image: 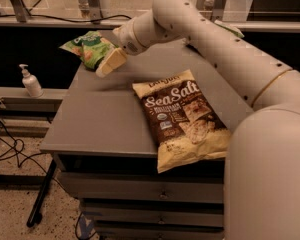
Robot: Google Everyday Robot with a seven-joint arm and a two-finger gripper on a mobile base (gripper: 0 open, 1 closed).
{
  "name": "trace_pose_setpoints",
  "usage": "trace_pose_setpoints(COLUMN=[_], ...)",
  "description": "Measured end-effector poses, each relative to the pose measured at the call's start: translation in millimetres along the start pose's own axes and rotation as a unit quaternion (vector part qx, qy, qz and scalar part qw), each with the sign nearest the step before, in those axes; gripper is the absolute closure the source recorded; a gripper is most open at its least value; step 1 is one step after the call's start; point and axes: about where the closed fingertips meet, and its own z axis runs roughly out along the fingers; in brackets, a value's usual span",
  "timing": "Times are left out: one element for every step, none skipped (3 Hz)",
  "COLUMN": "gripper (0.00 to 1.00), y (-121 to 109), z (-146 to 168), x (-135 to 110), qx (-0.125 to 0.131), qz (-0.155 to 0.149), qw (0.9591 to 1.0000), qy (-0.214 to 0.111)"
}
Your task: Pick green rice chip bag
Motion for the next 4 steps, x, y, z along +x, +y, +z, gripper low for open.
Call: trace_pose_setpoints(gripper=[0.0, 0.0, 0.18, 0.41], y=[-15.4, -36.0, -49.0, -55.9], z=[31.6, 43.7, 46.0, 48.0], x=[8.8, 25.9, 34.4, 36.4], qx=[0.006, 0.018, 0.022, 0.022], qz=[0.011, 0.025, 0.04, 0.048], qw=[0.9999, 0.9994, 0.9989, 0.9986], qy=[0.003, 0.013, 0.012, 0.008])
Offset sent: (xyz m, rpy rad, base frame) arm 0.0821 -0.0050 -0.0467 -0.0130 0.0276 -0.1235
